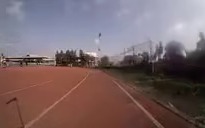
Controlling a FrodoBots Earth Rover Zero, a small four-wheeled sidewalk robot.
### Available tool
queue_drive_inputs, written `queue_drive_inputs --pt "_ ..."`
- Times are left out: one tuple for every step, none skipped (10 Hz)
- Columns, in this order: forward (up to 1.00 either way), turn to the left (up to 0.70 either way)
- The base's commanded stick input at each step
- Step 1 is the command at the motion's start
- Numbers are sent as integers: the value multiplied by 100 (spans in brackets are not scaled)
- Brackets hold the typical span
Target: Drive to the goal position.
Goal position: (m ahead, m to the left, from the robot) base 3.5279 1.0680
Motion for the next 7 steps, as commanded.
queue_drive_inputs --pt "50 0" --pt "50 0" --pt "50 0" --pt "50 0" --pt "50 0" --pt "50 0" --pt "50 0"
